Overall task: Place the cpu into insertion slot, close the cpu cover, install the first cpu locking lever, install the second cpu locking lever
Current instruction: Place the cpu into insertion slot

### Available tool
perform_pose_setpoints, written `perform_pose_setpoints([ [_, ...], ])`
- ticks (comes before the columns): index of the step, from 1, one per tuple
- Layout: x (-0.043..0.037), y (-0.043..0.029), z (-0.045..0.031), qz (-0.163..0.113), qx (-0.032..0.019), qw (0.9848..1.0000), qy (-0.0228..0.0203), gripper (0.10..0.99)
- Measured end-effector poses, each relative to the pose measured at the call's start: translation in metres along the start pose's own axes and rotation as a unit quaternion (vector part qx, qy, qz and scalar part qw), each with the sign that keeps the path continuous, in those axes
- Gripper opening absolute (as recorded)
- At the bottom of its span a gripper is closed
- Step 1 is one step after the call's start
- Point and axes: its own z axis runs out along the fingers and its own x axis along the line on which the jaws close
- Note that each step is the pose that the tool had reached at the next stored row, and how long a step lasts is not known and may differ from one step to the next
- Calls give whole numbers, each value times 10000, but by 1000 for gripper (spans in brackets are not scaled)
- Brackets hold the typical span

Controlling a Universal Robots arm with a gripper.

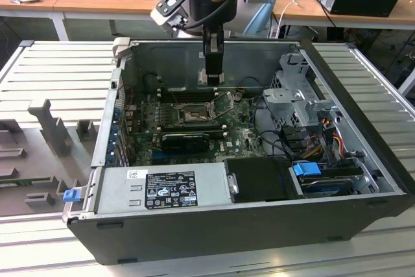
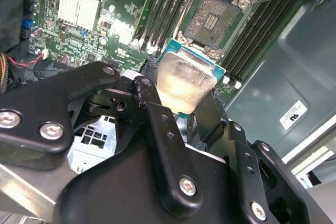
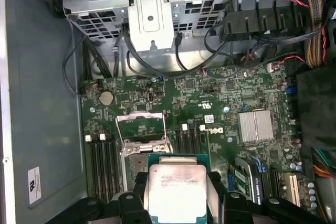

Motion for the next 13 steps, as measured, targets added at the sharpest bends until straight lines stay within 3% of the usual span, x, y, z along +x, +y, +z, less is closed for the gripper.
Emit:
perform_pose_setpoints([
  [13,-3,-11,110,0,4,10000,0,529],
])
